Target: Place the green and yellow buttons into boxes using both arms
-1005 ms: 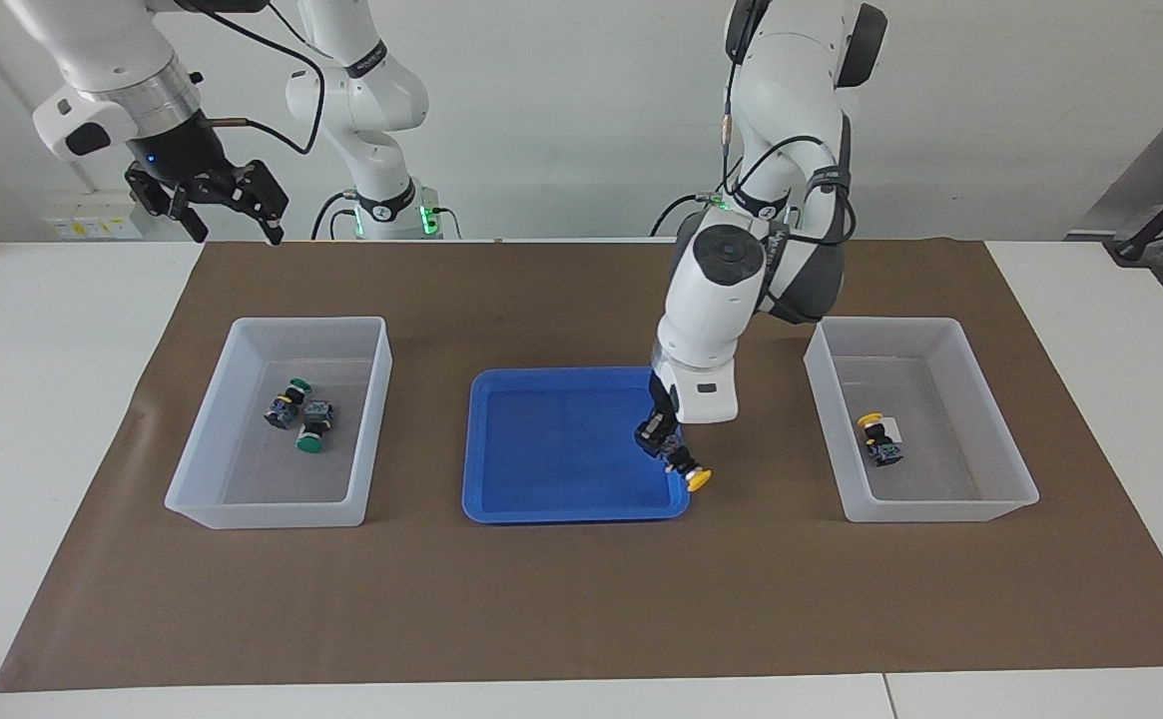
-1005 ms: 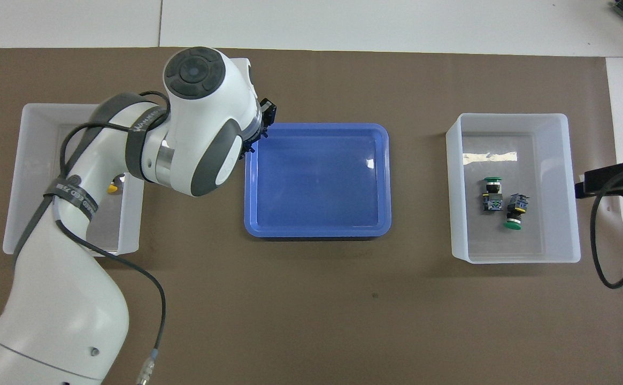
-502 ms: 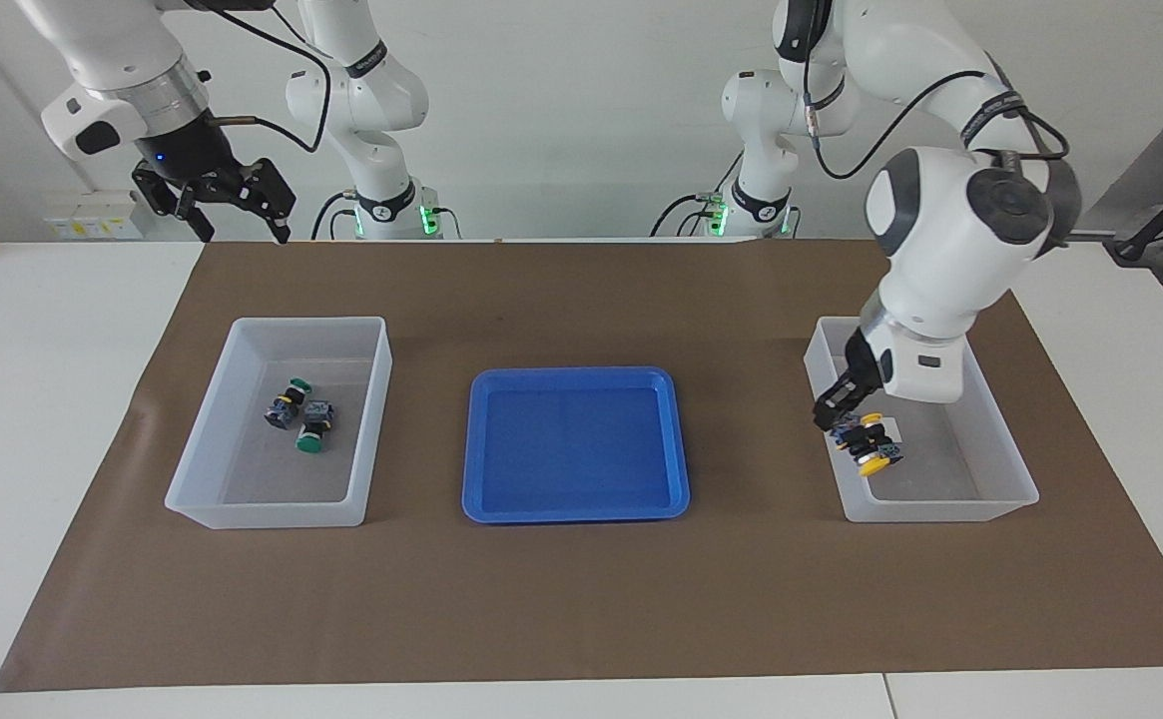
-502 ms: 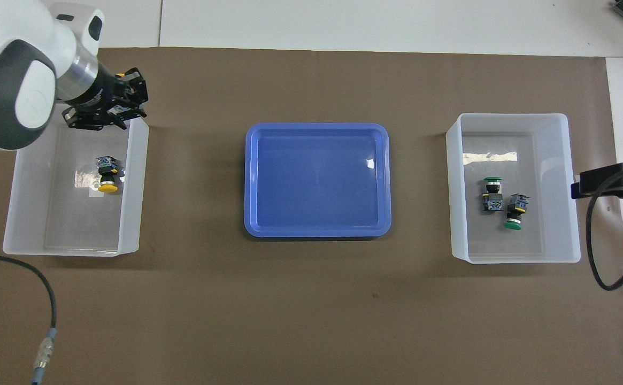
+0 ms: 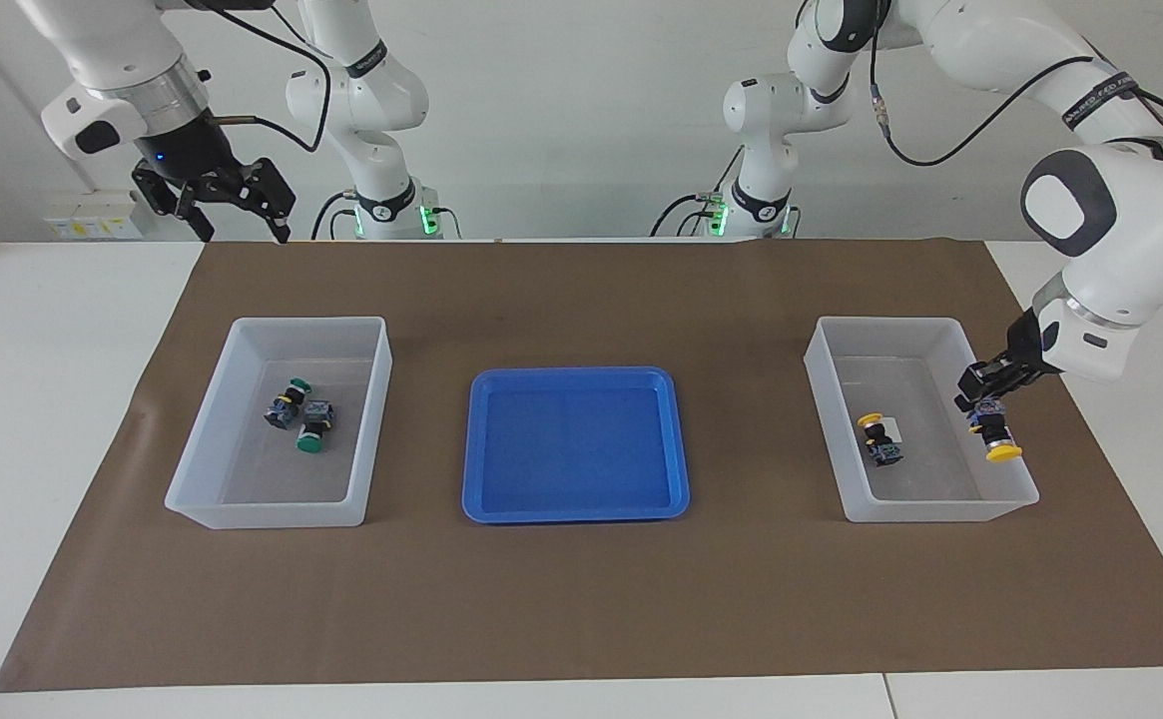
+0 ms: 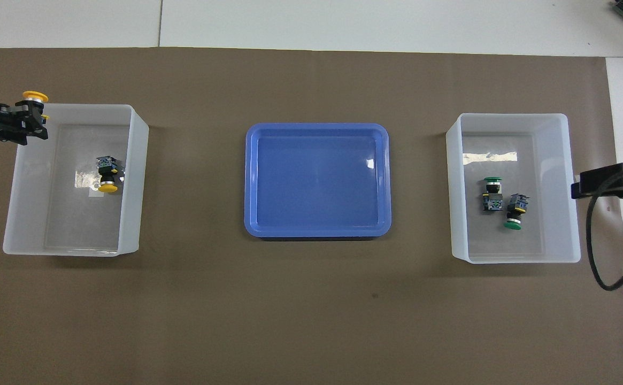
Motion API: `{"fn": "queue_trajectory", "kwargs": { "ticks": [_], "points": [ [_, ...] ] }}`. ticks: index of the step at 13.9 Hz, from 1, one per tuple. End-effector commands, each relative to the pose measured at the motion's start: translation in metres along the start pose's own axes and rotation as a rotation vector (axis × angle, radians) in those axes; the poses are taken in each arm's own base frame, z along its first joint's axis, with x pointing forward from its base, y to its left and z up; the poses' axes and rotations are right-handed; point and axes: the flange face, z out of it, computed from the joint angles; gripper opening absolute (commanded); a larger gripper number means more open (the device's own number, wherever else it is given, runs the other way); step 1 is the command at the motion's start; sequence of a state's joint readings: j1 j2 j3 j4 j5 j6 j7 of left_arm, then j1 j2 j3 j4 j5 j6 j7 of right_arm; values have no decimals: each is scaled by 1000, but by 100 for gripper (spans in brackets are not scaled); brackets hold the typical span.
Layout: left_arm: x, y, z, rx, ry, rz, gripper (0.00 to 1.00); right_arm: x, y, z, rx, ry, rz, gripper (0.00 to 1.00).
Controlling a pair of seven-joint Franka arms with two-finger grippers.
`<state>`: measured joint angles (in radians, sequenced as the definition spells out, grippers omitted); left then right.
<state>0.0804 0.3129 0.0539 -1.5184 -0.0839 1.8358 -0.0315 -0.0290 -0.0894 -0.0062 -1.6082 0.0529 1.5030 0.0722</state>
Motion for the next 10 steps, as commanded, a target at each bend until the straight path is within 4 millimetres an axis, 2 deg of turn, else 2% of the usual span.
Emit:
{"fn": "queue_trajectory", "kwargs": {
  "ticks": [1, 6, 8, 10],
  "points": [
    [-37, -11, 27, -14, 45, 46, 0, -3, 0, -3, -1, -4, 10, 100],
    [-80, -19, 81, -9, 44, 47, 0, -3, 0, -2, -1, -5, 10, 100],
    [-90, -20, 97, -7, 30, 55, 0, -3, 0, -3, -1, -4, 10, 100],
    [-90, -23, 115, -2, 52, 50, 0, -3, 0, -3, -1, -4, 10, 100]
  ]
}}
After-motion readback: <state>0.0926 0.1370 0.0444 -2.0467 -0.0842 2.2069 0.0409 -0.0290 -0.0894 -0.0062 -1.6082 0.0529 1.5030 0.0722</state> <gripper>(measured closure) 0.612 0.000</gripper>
